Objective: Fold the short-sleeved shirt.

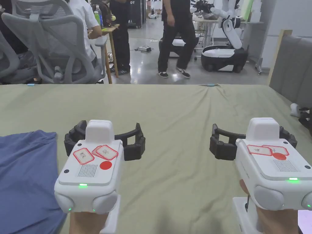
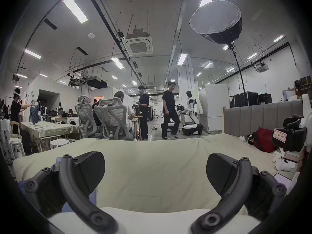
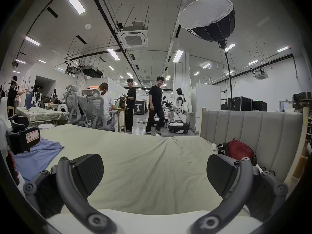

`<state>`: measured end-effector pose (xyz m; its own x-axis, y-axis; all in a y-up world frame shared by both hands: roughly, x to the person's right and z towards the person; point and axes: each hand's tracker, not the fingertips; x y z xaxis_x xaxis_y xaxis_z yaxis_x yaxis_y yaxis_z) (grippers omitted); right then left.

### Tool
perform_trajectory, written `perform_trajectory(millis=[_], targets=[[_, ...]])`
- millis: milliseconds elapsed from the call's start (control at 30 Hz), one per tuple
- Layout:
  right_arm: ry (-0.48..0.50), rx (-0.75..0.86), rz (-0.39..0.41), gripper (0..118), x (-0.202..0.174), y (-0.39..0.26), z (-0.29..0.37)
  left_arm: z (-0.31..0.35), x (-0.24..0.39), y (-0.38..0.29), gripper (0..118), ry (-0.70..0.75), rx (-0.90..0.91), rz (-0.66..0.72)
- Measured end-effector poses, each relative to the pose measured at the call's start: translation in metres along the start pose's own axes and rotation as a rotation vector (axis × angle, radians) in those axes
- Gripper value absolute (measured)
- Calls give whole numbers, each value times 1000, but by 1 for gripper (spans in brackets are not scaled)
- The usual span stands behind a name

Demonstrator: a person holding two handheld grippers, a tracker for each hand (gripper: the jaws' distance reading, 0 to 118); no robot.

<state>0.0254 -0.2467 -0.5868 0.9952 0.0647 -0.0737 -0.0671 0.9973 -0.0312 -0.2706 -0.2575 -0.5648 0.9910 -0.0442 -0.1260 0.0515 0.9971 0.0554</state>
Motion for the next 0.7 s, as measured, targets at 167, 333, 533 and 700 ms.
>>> perform_trajectory(millis=[167,333,533,700], targets=[[-1,3,-2,118,1,0,1,-2,-1,0,118,5,-5,3],[-7,-4,6,118,1,-2,1,2,-1,-1,118,-3,-5,9],[-7,-3,5,118,0,-2,1,2,-1,0,118,-9,-3,-2],[-2,-1,10,118,-2,-1,2,2,-3,0,118,-13,-4,6]])
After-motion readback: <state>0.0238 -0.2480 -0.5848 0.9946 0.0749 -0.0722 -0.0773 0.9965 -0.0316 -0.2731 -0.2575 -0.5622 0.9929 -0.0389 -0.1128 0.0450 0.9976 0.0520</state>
